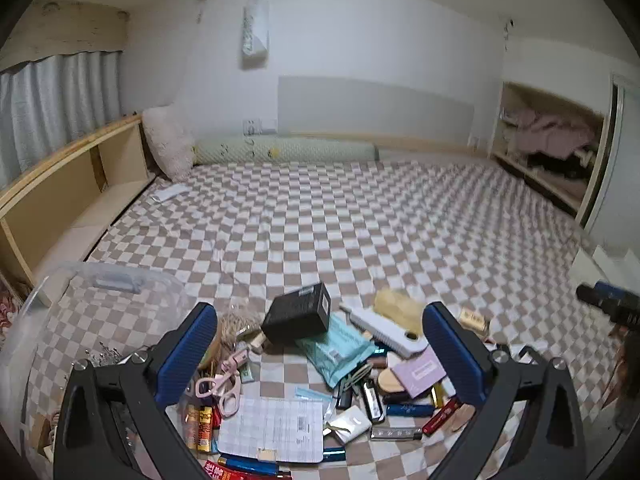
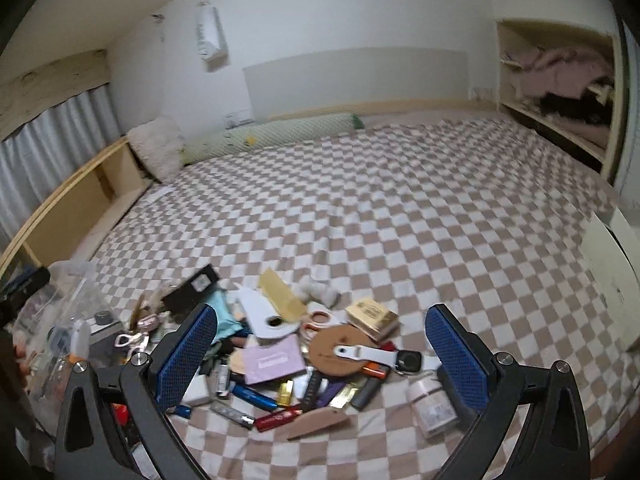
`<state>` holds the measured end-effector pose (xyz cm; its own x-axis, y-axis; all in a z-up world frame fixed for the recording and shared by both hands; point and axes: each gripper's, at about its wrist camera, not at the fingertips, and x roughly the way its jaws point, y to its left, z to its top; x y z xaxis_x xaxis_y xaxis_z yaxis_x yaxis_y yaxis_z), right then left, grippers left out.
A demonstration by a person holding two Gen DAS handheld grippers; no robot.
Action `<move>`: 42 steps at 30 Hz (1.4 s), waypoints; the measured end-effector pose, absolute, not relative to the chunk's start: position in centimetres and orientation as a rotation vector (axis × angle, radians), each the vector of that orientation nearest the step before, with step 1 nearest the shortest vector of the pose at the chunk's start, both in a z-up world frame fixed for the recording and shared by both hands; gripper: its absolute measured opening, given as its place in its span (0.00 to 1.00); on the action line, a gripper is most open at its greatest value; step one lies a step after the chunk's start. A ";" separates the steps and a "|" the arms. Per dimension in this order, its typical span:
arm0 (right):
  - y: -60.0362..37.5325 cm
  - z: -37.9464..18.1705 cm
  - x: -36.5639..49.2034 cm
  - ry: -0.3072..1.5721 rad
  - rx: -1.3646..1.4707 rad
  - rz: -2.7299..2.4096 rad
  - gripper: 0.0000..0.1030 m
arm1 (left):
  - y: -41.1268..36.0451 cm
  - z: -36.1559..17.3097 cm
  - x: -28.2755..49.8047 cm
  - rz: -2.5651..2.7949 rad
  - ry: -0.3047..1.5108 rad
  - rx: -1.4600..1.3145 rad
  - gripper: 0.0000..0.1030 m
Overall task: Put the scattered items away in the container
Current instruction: 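Withdraw the right gripper from the box back over the item pile, then lower the right gripper around the white toothpicks jar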
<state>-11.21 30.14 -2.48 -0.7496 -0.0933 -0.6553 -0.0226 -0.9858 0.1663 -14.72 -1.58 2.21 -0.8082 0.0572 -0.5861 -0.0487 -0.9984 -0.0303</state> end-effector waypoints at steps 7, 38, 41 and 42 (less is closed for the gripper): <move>32.2 -5.3 -12.4 -0.242 1.248 -2.877 1.00 | -0.8 -1.3 -16.5 2.889 -0.064 -1.084 1.00; 37.0 -19.1 -14.5 -0.352 1.901 -2.547 0.70 | 1.4 -14.2 -18.7 2.510 -0.030 -1.663 0.99; 36.9 -19.8 -14.6 -0.308 1.921 -2.525 0.51 | 2.0 -14.6 -18.8 2.480 -0.016 -1.672 0.99; 36.9 -20.1 -14.6 -0.299 1.935 -2.517 0.48 | 2.2 -14.7 -18.8 2.469 -0.014 -1.675 0.99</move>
<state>-14.62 36.89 -20.08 -0.2632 -0.0763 -0.9617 -0.1512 -0.9813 0.1192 -18.85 2.23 -14.69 -0.3614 0.1355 -0.9225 -0.1249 -0.9875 -0.0961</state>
